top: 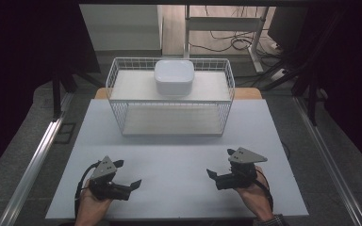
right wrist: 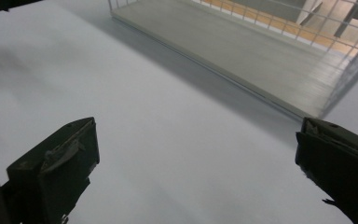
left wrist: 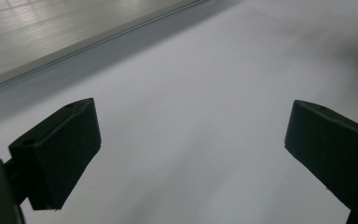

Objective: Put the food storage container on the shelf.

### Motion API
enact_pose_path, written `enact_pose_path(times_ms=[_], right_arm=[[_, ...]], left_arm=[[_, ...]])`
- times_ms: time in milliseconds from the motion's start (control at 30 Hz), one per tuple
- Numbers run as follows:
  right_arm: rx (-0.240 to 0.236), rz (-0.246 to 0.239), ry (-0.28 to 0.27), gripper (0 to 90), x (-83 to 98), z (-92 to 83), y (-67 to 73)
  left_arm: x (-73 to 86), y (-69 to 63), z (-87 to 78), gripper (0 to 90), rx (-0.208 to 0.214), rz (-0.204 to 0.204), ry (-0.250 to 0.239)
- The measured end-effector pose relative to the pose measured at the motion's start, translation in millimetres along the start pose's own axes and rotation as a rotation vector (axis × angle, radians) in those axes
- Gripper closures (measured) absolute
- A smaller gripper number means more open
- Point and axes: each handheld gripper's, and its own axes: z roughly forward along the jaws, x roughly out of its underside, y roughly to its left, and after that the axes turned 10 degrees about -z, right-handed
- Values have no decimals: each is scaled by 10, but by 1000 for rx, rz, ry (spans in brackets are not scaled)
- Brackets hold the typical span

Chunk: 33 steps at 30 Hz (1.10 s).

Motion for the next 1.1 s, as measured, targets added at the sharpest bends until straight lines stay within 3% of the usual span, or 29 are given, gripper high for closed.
enact_pose_path(times_ms=[267,700,1100], right_arm=[[27,25,18,0,152,-73,-29],[65,27,70,0,394,-136,-8],[4,82,162,0,610,-8,-34]], left_arm=[[114,63,-49,31,-28,-15,12],[273,173,-54,24,-68,-43,57],[342,270,78,18,-81,-88,149]])
